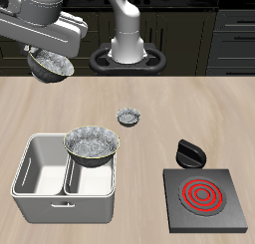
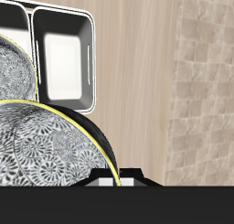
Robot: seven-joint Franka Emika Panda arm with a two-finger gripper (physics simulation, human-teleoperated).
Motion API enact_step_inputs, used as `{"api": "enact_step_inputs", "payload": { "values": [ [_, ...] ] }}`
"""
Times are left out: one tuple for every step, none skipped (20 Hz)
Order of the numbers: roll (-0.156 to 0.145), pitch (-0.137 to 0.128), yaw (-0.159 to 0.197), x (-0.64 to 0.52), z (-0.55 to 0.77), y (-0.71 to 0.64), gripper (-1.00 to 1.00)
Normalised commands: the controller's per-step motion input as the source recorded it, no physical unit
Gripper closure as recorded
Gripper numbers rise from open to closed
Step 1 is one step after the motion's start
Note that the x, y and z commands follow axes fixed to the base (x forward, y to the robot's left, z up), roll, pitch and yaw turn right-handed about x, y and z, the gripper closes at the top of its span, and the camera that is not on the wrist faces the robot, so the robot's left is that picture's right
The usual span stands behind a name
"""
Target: Place the largest bowl in the left side of the drainer and the medium bowl in the right side
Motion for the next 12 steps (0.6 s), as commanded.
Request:
{"api": "enact_step_inputs", "payload": {
  "values": [
    [0.025, 0.004, 0.036, 0.3, 0.05, 0.08, 1.0],
    [0.022, -0.016, 0.061, 0.25, 0.11, 0.0, 1.0],
    [-0.004, 0.0, -0.018, 0.13, 0.05, -0.02, 1.0],
    [-0.03, -0.008, 0.012, 0.38, 0.12, -0.03, 1.0],
    [-0.002, 0.007, 0.018, 0.31, 0.08, -0.03, 1.0],
    [-0.012, -0.02, 0.1, 0.55, 0.19, 0.02, 1.0],
    [-0.025, -0.036, -0.043, 0.24, 0.2, 0.05, 1.0],
    [0.059, -0.035, -0.002, 0.2, 0.13, 0.17, 1.0],
    [-0.048, -0.013, 0.059, 0.31, 0.09, 0.06, 1.0],
    [-0.003, 0.021, -0.028, 0.27, 0.11, 0.05, 1.0],
    [0.031, -0.024, 0.027, 0.29, 0.17, 0.12, 1.0],
    [0.014, -0.071, 0.013, 0.32, 0.3, 0.12, 1.0]
  ]
}}
